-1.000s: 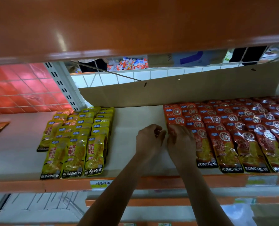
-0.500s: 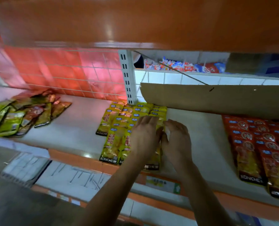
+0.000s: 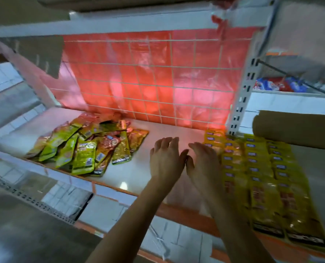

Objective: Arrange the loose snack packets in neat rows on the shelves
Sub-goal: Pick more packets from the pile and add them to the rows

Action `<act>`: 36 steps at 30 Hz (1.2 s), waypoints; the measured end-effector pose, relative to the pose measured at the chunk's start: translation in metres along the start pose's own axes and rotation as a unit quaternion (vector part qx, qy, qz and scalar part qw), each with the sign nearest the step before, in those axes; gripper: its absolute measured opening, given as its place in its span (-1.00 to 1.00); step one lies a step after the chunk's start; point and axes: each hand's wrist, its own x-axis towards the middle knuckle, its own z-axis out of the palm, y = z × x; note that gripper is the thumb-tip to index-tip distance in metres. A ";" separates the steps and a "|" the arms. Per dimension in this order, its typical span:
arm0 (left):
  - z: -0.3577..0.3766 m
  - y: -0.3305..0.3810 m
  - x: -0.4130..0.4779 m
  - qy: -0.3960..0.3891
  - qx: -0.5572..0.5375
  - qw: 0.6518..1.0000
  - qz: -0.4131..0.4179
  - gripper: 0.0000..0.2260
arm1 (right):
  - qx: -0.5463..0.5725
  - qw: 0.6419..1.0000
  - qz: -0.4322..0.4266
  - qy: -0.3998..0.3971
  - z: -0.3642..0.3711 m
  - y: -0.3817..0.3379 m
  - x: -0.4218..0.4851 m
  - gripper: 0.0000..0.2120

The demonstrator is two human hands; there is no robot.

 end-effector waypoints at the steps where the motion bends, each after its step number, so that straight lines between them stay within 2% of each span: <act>1: -0.002 -0.015 0.005 -0.004 0.006 1.000 -0.012 -0.54 | -0.005 1.000 0.006 -0.009 0.012 -0.009 0.004 -0.64; 4: -0.007 -0.055 0.014 -0.026 0.037 0.997 -0.060 -0.50 | -0.001 0.999 0.019 -0.028 0.044 -0.033 0.015 -0.63; 8: -0.011 -0.099 0.020 -0.030 0.079 0.989 -0.121 -0.57 | 0.007 0.997 0.041 -0.072 0.078 -0.056 0.029 -0.63; 12: -0.013 -0.132 0.024 -0.031 0.102 0.981 -0.160 -0.63 | -0.011 0.991 0.067 -0.119 0.106 -0.073 0.049 -0.66; 15: -0.013 -0.147 0.028 -0.038 0.117 0.976 -0.178 -0.59 | -0.024 0.988 0.088 -0.126 0.121 -0.089 0.064 -0.70; 23: -0.002 -0.155 0.030 -0.033 0.149 0.975 -0.164 -0.70 | -0.044 0.979 0.149 -0.130 0.148 -0.115 0.090 -0.60; 30: 0.006 -0.155 0.030 -0.018 0.127 0.984 -0.125 -0.76 | 0.047 0.970 0.216 -0.103 0.144 -0.105 0.090 -0.59; 36: 0.007 -0.152 0.032 -0.006 0.057 0.993 -0.102 -0.58 | 0.124 0.966 0.215 -0.078 0.128 -0.087 0.084 -0.70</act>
